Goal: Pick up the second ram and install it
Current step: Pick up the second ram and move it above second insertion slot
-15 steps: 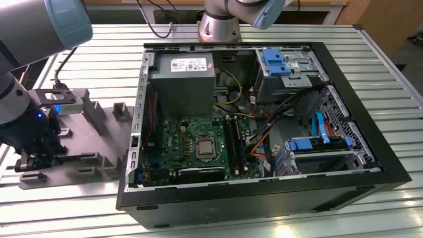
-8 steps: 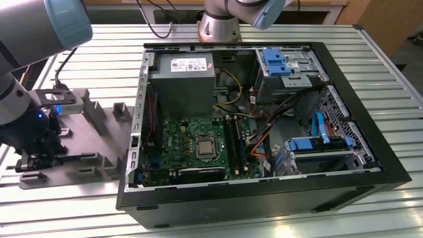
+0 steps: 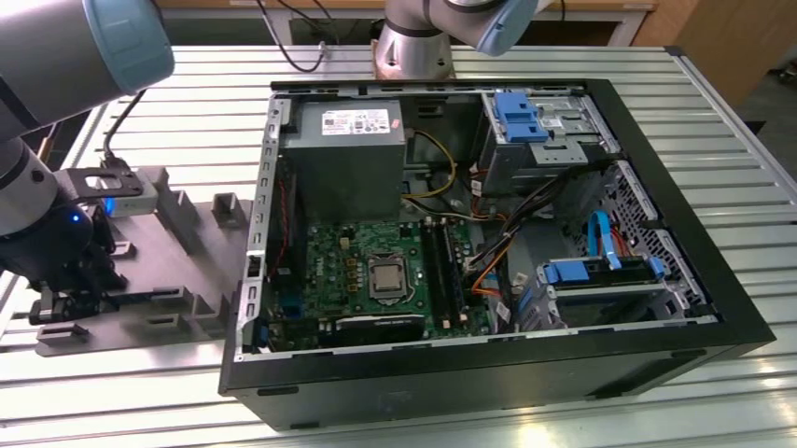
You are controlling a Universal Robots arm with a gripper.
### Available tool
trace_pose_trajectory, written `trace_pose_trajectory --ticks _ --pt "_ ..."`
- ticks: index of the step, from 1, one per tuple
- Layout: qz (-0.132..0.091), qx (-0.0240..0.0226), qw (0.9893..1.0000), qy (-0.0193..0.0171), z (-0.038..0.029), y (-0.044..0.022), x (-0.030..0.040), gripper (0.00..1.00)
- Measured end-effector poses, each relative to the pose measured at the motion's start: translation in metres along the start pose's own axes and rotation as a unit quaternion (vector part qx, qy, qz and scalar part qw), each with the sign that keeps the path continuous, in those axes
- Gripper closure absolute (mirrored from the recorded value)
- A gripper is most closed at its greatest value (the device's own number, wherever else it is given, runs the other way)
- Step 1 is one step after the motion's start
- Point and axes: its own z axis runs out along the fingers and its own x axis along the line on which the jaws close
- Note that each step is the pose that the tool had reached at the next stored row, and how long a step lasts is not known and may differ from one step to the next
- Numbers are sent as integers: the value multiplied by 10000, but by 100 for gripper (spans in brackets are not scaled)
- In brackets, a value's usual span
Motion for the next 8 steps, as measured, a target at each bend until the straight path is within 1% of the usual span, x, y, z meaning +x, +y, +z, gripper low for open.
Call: trace_pose_trajectory --ticks 2,3,8 --pt "0 0 10000 0 1 0 0 66" --pt "0 0 10000 0 1 0 0 73" --pt "0 0 10000 0 2 0 0 73"
